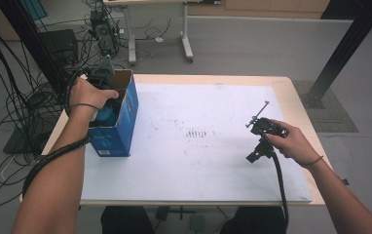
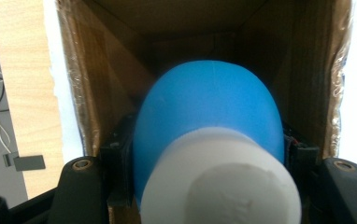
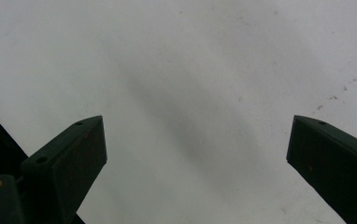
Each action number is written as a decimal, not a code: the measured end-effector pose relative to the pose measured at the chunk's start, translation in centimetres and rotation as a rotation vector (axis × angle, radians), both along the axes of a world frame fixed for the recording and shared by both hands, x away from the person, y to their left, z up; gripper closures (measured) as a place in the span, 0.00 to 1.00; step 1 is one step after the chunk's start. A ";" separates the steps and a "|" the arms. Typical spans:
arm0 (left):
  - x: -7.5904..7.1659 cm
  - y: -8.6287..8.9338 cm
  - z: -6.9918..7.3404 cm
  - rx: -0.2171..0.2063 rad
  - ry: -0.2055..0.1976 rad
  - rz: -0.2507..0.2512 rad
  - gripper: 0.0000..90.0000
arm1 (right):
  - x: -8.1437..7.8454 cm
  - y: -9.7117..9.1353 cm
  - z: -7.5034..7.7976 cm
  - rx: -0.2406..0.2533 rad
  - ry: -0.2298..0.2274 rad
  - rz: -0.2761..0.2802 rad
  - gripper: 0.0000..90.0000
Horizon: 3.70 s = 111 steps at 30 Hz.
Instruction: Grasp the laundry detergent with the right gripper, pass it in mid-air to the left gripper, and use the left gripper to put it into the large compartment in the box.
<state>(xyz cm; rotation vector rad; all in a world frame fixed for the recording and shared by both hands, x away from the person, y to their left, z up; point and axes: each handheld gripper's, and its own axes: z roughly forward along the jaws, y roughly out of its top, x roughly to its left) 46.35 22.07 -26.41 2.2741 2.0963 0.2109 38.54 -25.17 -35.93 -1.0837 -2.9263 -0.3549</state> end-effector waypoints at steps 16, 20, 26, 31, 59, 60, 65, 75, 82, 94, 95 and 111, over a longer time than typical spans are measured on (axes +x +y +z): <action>0.1 -0.2 -0.6 0.004 0.006 -0.002 0.42 | 0.1 -0.2 -0.3 -0.002 0.007 -0.006 0.06; 0.1 -0.2 -0.6 0.004 0.009 -0.001 0.42 | 0.1 -0.2 -0.4 -0.004 0.010 -0.008 0.06; 0.1 -0.2 -0.7 0.003 0.007 0.002 0.42 | 0.1 -0.1 -0.4 -0.006 0.010 -0.005 0.06; 0.1 -0.1 -0.6 0.001 0.008 0.001 0.42 | 0.1 -0.2 -0.5 -0.005 0.011 -0.006 0.06; 0.1 0.3 -0.7 -0.015 0.004 0.016 0.42 | 0.2 -0.3 -0.4 -0.007 0.011 -0.013 0.05; 0.1 0.3 -0.7 -0.015 0.004 0.016 0.42 | 0.2 -0.3 -0.4 -0.007 0.008 -0.012 0.05; 0.0 0.2 -0.6 -0.013 0.005 0.017 0.42 | 0.2 -0.2 -0.4 -0.010 0.010 -0.007 0.05; -0.1 0.3 -0.6 -0.017 0.003 0.020 0.42 | 0.1 -0.2 -0.4 -0.008 0.009 -0.008 0.05; 0.0 0.2 -0.6 -0.012 0.003 0.019 0.42 | 0.1 -0.2 -0.3 -0.005 0.006 -0.011 0.05; -0.1 0.1 -0.6 -0.009 0.004 0.017 0.42 | 0.1 -0.2 -0.4 -0.004 0.004 -0.010 0.05; -0.1 0.1 -0.6 -0.010 0.003 0.017 0.42 | 0.1 -0.2 -0.4 -0.004 0.006 -0.010 0.05; 0.1 0.5 -0.7 -0.027 0.001 0.027 0.41 | 0.1 -0.2 -0.4 -0.008 0.008 -0.017 0.05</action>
